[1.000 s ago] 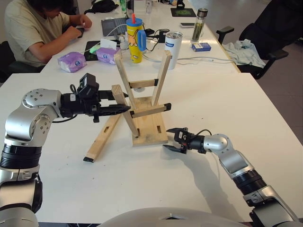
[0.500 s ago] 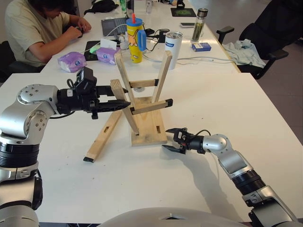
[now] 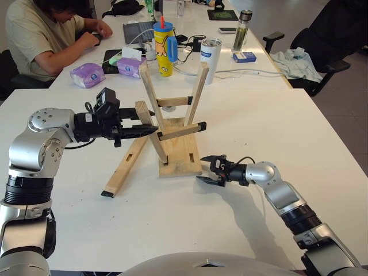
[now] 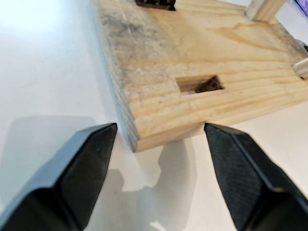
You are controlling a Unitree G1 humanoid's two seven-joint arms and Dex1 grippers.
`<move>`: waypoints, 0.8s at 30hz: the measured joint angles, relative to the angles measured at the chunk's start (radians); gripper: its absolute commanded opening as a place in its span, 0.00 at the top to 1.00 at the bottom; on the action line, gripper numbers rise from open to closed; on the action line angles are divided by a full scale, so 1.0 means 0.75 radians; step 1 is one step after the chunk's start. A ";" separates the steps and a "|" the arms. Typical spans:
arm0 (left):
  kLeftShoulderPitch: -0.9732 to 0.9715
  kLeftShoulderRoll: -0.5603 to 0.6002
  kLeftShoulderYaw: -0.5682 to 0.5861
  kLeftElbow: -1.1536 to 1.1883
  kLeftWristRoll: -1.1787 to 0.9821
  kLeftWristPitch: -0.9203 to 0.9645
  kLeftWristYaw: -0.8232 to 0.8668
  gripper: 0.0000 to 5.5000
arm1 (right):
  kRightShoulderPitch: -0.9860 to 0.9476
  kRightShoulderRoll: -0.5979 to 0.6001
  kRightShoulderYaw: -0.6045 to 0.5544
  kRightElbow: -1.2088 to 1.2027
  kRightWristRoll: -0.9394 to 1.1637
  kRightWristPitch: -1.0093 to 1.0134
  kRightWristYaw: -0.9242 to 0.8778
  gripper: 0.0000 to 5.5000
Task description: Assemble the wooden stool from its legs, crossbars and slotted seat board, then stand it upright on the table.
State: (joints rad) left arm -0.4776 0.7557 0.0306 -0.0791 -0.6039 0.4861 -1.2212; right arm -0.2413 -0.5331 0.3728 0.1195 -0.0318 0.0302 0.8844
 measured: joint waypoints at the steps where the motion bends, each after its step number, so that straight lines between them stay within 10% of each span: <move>1: 0.000 -0.003 -0.002 0.002 0.004 -0.008 -0.002 0.63 | -0.003 0.001 0.002 0.002 0.000 -0.001 0.001 0.39; 24: -0.053 0.142 -0.195 0.230 0.183 -0.350 -0.267 0.54 | 0.000 0.041 -0.012 0.001 0.049 0.090 0.017 0.39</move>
State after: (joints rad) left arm -0.5171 0.8620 -0.1154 0.0933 -0.4669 0.2239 -1.4215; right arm -0.2411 -0.5021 0.3640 0.1200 0.0050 0.0975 0.8970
